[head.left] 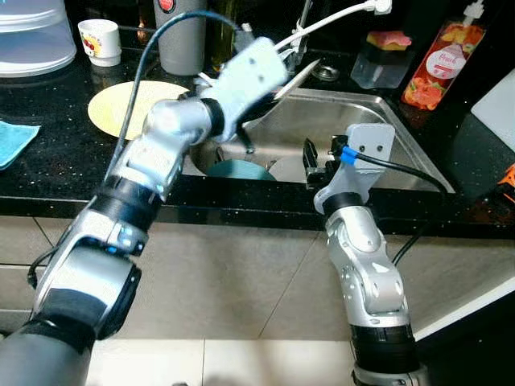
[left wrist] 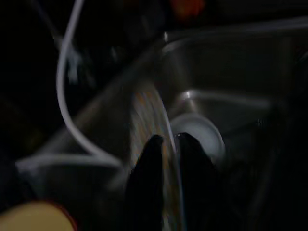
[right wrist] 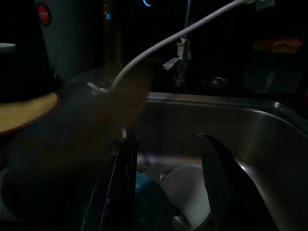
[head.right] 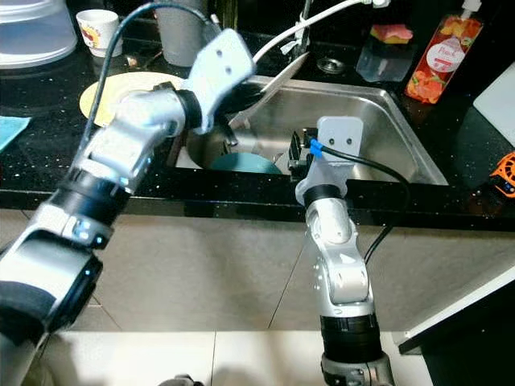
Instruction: Kitchen organization
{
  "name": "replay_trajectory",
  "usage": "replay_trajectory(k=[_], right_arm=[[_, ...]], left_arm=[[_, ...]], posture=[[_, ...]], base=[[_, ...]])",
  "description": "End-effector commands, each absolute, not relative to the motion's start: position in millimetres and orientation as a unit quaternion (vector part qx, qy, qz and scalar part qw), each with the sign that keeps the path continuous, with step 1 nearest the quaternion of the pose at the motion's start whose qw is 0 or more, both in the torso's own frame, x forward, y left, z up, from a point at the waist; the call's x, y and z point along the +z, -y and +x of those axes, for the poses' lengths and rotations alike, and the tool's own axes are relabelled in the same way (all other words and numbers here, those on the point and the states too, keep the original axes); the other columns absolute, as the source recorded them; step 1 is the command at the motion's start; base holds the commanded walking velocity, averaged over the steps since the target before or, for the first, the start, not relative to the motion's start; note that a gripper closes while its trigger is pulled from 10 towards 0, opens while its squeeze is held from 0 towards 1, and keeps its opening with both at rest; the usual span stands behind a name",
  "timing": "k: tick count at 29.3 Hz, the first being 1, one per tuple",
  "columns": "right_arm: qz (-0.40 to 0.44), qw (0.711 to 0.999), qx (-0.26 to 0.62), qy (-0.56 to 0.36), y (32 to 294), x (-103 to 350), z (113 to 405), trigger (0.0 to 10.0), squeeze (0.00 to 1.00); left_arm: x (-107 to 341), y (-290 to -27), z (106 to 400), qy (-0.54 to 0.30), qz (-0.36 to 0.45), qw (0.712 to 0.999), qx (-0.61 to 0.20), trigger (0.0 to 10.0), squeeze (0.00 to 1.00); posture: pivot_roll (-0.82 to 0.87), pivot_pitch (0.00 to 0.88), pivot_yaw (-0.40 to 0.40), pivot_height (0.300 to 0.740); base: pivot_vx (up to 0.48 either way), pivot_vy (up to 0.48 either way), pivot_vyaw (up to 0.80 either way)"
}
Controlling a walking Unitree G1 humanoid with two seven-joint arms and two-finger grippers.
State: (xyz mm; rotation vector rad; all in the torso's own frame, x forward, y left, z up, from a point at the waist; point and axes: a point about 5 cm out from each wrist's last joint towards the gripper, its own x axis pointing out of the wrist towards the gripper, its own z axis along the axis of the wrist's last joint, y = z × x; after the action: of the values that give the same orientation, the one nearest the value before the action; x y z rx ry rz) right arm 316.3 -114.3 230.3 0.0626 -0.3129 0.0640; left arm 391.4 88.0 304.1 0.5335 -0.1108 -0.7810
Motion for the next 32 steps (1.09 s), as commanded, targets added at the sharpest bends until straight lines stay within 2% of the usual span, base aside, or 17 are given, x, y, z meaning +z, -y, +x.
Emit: replay_trajectory(k=[1, 7, 8, 9, 10, 11, 14, 15, 16, 17, 25, 30, 32], right_arm=[[0.033, 0.987, 0.025, 0.155, 117.5, 228.5, 316.0, 10.0, 0.00], [0.035, 0.987, 0.026, 0.152, 116.5, 227.5, 315.7, 10.0, 0.00], [0.035, 0.987, 0.026, 0.152, 116.3, 227.6, 315.7, 10.0, 0.00], [0.035, 0.987, 0.026, 0.152, 116.3, 227.6, 315.7, 10.0, 0.00], [0.035, 0.987, 0.026, 0.152, 116.5, 227.8, 315.7, 10.0, 0.00], [0.035, 0.987, 0.026, 0.152, 116.5, 227.8, 315.7, 10.0, 0.00], [0.034, 0.987, 0.025, 0.152, 117.8, 228.3, 315.6, 10.0, 0.00], [0.034, 0.987, 0.025, 0.152, 117.8, 228.3, 315.6, 10.0, 0.00], [0.033, 0.988, 0.022, 0.152, 118.6, 228.3, 315.3, 10.0, 0.00], [0.033, 0.988, 0.021, 0.152, 118.8, 228.3, 315.1, 10.0, 0.00], [0.036, 0.988, 0.011, 0.151, 121.0, 225.3, 313.0, 10.0, 0.00], [0.041, 0.988, 0.011, 0.148, 118.0, 223.1, 313.2, 10.0, 0.00], [0.041, 0.988, 0.011, 0.148, 118.0, 223.1, 313.2, 10.0, 0.00]], left_arm=[[304.3, -84.7, 392.3, 0.036, 0.235, 0.892, -0.384, 10.0, 1.00], [313.2, -86.3, 386.7, 0.049, 0.212, 0.889, -0.402, 10.0, 1.00], [319.4, -85.2, 384.0, 0.067, 0.210, 0.887, -0.406, 10.0, 0.22], [319.4, -85.2, 384.0, 0.067, 0.210, 0.887, -0.406, 10.0, 0.22], [327.6, -86.4, 383.8, 0.088, 0.235, 0.885, -0.391, 10.0, 0.00], [327.6, -86.4, 383.8, 0.088, 0.235, 0.885, -0.391, 10.0, 0.00], [323.5, -90.9, 389.0, 0.088, 0.361, 0.866, -0.336, 10.0, 0.00], [323.5, -90.9, 389.0, 0.088, 0.361, 0.866, -0.336, 10.0, 0.00], [317.3, -98.7, 387.3, 0.073, 0.444, 0.838, -0.310, 10.0, 0.00], [315.8, -101.7, 386.2, 0.065, 0.461, 0.831, -0.304, 10.0, 0.00], [314.3, -130.0, 371.4, -0.037, 0.471, 0.829, -0.298, 10.0, 0.00], [311.0, -151.5, 369.3, -0.069, 0.497, 0.824, -0.264, 10.0, 0.00], [311.0, -151.5, 369.3, -0.069, 0.497, 0.824, -0.264, 10.0, 0.00]], posture=[[0.23, 0.067, -0.073, 0.740], [0.23, 0.074, -0.074, 0.740], [0.23, 0.080, -0.074, 0.740], [0.23, 0.080, -0.074, 0.740], [0.23, 0.084, -0.076, 0.740], [0.23, 0.084, -0.076, 0.740], [0.23, 0.086, -0.078, 0.740], [0.23, 0.086, -0.078, 0.740], [0.23, 0.089, -0.070, 0.740], [0.23, 0.089, -0.070, 0.740], [0.26, 0.100, -0.039, 0.740], [0.27, 0.100, -0.034, 0.740], [0.27, 0.100, -0.034, 0.740]], base=[[0.000, 0.000, 0.00], [0.000, 0.000, 0.00], [0.000, 0.000, 0.00], [0.000, 0.000, 0.00], [0.000, 0.000, 0.00], [0.000, 0.000, 0.00], [0.000, 0.000, 0.00], [0.000, 0.000, 0.00], [0.000, 0.000, 0.00], [0.000, 0.000, 0.00], [0.000, 0.000, 0.00], [0.000, 0.000, 0.00], [0.000, 0.000, 0.00]])
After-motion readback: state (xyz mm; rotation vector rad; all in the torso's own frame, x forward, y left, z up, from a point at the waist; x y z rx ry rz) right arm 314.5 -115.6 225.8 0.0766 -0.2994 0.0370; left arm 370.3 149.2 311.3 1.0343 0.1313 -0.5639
